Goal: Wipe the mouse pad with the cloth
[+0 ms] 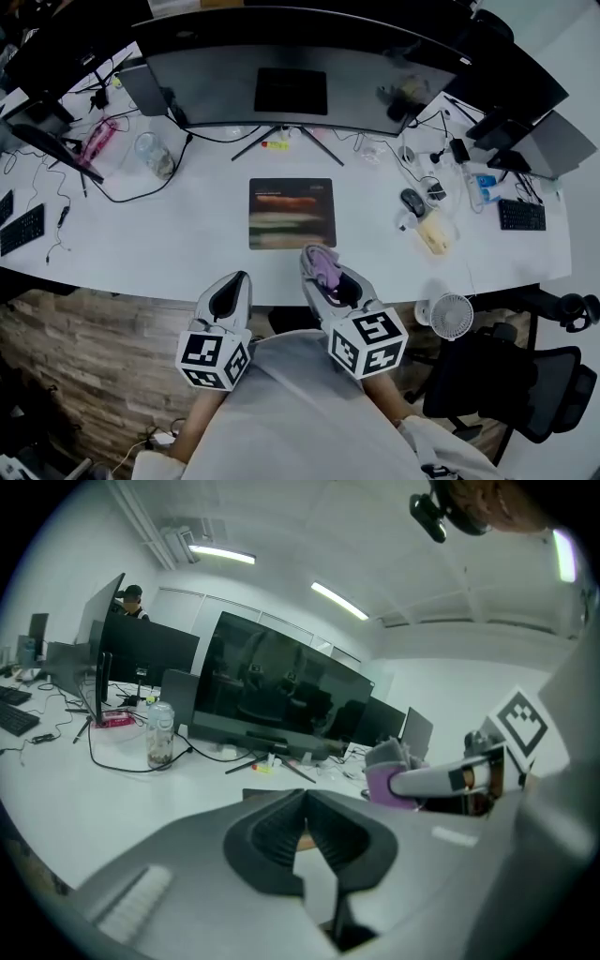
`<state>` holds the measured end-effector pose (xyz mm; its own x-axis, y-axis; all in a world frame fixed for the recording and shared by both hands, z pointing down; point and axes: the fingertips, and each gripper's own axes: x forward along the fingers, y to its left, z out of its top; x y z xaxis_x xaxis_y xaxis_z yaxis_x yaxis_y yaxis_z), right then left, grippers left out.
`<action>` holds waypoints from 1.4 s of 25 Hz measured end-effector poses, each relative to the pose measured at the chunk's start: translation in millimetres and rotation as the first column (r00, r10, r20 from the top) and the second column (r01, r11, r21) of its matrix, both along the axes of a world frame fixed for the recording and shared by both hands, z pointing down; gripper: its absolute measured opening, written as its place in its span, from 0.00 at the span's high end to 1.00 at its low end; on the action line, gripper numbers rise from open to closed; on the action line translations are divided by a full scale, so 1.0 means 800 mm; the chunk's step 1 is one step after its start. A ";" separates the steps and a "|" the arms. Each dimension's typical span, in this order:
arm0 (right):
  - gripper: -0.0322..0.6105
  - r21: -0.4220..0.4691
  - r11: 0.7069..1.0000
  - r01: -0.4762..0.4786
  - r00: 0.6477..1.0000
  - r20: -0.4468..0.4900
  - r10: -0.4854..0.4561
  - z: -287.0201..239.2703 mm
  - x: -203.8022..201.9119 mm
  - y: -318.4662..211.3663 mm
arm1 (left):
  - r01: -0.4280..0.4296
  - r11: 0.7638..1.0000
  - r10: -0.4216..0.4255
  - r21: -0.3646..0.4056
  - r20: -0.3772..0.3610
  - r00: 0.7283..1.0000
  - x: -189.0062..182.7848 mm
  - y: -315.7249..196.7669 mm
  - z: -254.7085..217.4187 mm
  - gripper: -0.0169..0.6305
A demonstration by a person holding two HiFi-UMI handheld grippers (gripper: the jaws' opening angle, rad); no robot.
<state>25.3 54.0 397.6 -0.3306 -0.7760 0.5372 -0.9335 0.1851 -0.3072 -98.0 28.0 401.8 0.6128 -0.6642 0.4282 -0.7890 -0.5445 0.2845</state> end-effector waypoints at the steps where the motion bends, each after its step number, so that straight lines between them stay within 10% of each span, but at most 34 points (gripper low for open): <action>1: 0.68 -0.003 1.000 0.003 1.000 0.001 -0.003 0.002 0.006 -0.008 | 0.004 1.000 -0.004 -0.005 0.003 1.000 0.006 -0.008 0.004 0.97; 23: 0.68 0.001 0.998 0.063 0.998 -0.019 -0.063 0.040 0.050 -0.089 | 0.141 0.971 -0.122 -0.193 0.105 0.987 0.031 -0.075 0.108 0.97; 35: 0.67 -0.043 0.993 0.113 0.993 0.032 -0.112 0.074 0.031 -0.139 | 0.105 0.947 -0.043 -0.303 0.203 0.978 0.041 -0.119 0.188 0.97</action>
<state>50.3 -57.2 456.7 -0.4308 -0.7085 0.5590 -0.8979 0.2739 -0.3447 -64.9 -67.1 552.2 0.4530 -0.5196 0.7244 -0.8798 -0.3915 0.2694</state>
